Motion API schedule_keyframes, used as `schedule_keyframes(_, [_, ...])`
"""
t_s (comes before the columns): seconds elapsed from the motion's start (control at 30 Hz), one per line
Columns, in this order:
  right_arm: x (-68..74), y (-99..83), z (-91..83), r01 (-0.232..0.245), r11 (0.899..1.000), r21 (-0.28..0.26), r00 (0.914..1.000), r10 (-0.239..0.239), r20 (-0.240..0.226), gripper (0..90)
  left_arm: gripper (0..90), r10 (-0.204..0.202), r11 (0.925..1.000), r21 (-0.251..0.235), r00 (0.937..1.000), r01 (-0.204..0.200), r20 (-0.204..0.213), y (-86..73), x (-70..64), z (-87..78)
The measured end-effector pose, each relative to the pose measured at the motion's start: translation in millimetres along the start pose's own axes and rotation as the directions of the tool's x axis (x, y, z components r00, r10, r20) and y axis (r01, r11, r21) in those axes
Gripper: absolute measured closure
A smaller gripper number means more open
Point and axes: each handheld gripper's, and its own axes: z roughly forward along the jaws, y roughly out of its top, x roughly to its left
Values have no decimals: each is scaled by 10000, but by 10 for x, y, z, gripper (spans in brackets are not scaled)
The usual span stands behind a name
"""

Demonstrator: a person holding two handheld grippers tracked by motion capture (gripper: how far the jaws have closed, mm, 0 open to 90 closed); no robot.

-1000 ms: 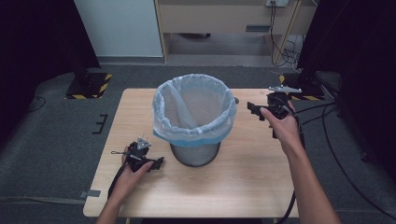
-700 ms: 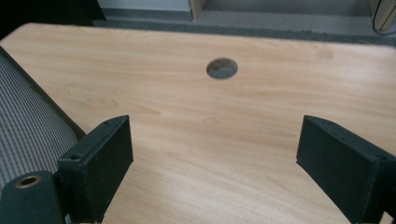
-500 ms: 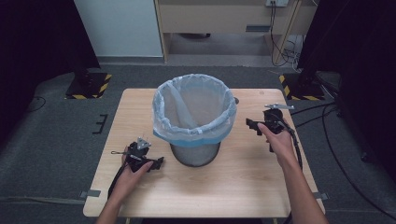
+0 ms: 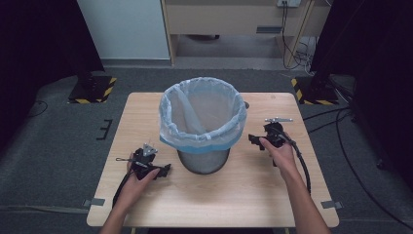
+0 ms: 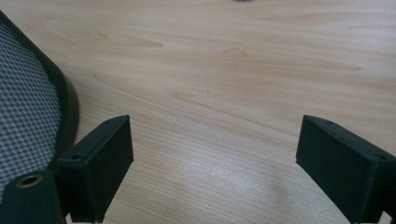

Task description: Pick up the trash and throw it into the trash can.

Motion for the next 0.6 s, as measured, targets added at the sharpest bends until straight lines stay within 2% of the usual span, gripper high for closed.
schedule_keyframes(0.37, [87,-188,260,38,9996,281,9972,-58,746,96,0,3,10000,1,10000,-3,2,0,0,0])
schedule_keyframes(0.6, [189,-251,326,540,9984,190,9892,-561,1356,86,0,4,10000,2,10000,-4,4,0,0,0])
